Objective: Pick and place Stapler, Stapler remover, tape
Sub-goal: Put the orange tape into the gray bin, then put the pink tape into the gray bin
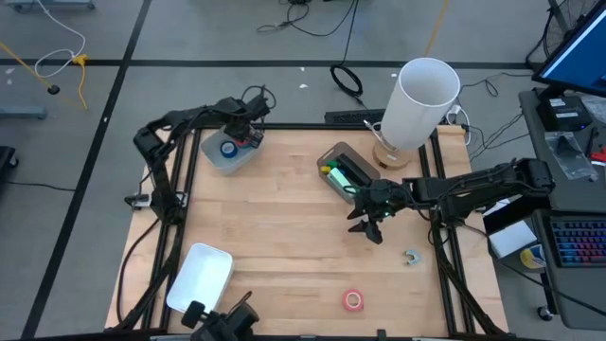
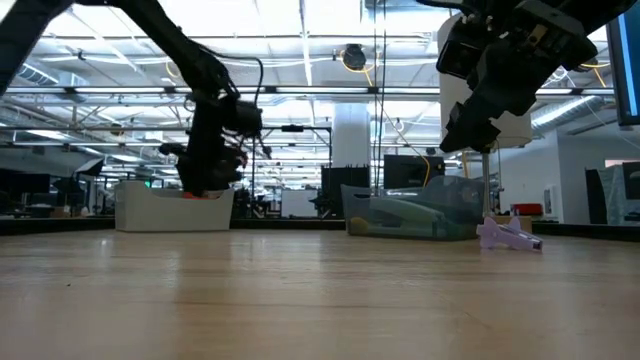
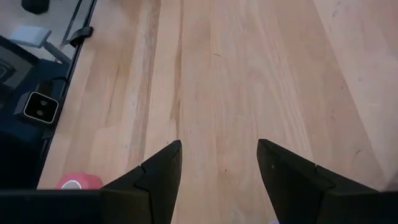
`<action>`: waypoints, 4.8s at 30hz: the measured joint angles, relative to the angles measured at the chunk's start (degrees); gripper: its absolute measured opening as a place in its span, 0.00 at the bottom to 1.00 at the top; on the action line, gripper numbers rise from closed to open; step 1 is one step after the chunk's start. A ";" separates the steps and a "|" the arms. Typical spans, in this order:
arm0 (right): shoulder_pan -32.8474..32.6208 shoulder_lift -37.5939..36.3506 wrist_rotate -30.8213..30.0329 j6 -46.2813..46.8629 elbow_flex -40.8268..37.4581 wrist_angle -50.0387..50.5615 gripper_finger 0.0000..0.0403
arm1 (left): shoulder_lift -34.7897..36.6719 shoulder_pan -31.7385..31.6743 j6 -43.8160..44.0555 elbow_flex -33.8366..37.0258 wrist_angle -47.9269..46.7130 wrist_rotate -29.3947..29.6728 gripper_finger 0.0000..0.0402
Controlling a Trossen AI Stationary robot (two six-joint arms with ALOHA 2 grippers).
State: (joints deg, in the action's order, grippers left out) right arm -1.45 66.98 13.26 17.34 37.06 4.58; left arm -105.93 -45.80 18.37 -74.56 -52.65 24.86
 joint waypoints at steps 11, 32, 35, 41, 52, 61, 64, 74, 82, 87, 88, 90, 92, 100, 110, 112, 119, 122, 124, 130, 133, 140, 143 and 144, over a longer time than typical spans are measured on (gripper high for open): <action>0.02 0.00 -5.95 0.19 0.00 -0.01 0.50 | -3.28 1.41 -1.33 -0.20 1.72 0.26 0.11; 0.13 0.00 -5.75 0.41 0.00 0.00 0.50 | 11.06 2.82 1.17 0.00 -2.18 -4.95 0.50; 0.11 0.00 -5.54 0.42 0.00 0.00 0.50 | 16.82 4.75 3.38 0.00 -2.13 -10.73 0.49; -0.04 0.00 1.13 4.53 0.00 0.15 0.50 | 26.89 14.74 5.99 -0.07 -0.96 -20.47 0.47; -13.44 -0.02 13.61 7.32 0.01 -0.18 0.50 | 31.49 39.99 17.95 -0.07 5.73 -14.04 0.45; -23.42 -0.02 12.03 13.38 0.02 -0.89 0.50 | 31.05 57.49 27.52 1.44 15.47 0.94 0.40; -25.30 -0.02 8.65 15.47 0.02 -2.40 0.50 | 30.90 62.68 30.76 5.85 21.01 5.88 0.40; -26.91 3.84 4.48 26.30 0.07 -3.44 0.50 | 31.37 71.82 44.32 21.85 34.16 13.77 0.41; -28.34 15.00 3.52 26.07 7.62 -3.67 0.50 | 31.76 72.57 47.64 27.43 36.72 14.22 0.41; -27.70 21.58 -0.39 25.05 14.54 1.19 0.50 | 31.76 72.60 45.47 27.47 36.95 14.17 0.41; -27.65 22.81 -1.26 25.05 15.58 2.29 0.50 | 31.76 72.56 44.77 27.47 36.93 14.13 0.41; -27.65 25.49 -1.37 24.97 17.43 3.79 0.50 | 31.95 72.56 43.68 27.47 36.89 13.51 0.41; -27.65 27.57 -1.30 24.83 18.79 3.85 0.50 | 32.06 72.56 42.98 27.47 37.01 12.74 0.41; -27.93 30.29 -1.07 26.32 20.52 6.62 0.50 | 32.10 73.04 40.58 27.47 38.13 12.01 0.41; -31.24 30.74 -1.67 27.19 20.44 11.32 0.50 | 32.17 73.26 40.62 27.47 39.64 11.22 0.41; -31.99 30.90 -3.86 27.21 20.44 11.49 0.50 | 32.17 73.25 40.85 27.47 39.73 11.22 0.41; -32.26 34.60 -8.74 28.73 20.61 9.84 0.50 | 32.17 73.24 41.33 27.47 39.74 11.22 0.41; -32.40 36.71 -8.74 29.07 20.70 10.27 0.50 | 32.17 73.24 41.35 27.47 40.01 11.22 0.41; -32.53 37.55 -8.60 31.97 20.70 11.55 0.50 | 32.17 73.24 41.34 27.47 40.40 11.19 0.41; -32.33 36.95 -10.10 37.61 20.59 14.28 0.36 | 32.17 73.39 41.48 27.47 41.70 11.00 0.41; -32.37 35.57 -12.24 36.57 20.57 13.50 0.22 | 32.17 73.57 40.99 27.47 43.81 9.24 0.41; -29.20 28.78 -19.97 29.91 20.23 8.85 0.08 | 32.15 73.70 36.55 27.47 51.95 3.75 0.41; -26.40 24.14 -24.39 27.72 20.36 4.90 0.09 | 32.15 73.70 33.54 27.47 57.18 3.57 0.41; -25.42 22.84 -25.66 26.66 20.35 2.74 0.09 | 32.15 73.67 32.01 27.47 58.90 3.58 0.41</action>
State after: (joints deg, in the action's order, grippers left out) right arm -26.87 89.82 -12.40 44.00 57.41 7.32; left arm -73.78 27.87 50.39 -47.09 6.25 28.44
